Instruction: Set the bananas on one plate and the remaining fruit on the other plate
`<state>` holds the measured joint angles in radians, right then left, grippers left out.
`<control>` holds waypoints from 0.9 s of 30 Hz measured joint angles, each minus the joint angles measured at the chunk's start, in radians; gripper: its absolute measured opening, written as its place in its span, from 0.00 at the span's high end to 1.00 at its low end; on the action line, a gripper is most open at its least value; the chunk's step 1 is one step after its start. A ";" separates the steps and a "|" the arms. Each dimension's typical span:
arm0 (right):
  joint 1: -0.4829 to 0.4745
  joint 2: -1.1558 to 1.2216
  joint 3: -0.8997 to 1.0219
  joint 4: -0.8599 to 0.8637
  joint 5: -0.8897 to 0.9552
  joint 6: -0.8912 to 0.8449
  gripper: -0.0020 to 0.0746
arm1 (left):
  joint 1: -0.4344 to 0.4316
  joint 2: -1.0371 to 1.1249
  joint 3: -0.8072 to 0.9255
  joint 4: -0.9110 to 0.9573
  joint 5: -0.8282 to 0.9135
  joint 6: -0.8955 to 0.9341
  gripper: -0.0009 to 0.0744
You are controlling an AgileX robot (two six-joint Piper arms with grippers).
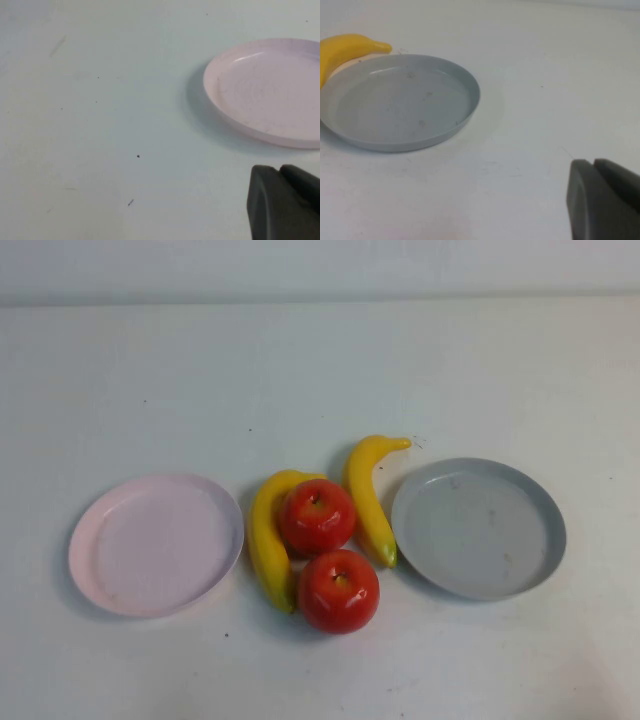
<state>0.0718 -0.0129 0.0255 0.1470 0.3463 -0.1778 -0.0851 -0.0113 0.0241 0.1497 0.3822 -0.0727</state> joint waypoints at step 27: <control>0.000 0.000 0.000 0.000 0.000 0.000 0.99 | 0.000 0.000 0.001 -0.004 -0.039 -0.010 0.99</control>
<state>0.0718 -0.0129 0.0255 0.1470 0.3463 -0.1778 -0.0851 -0.0113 0.0248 0.1459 0.3432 -0.0827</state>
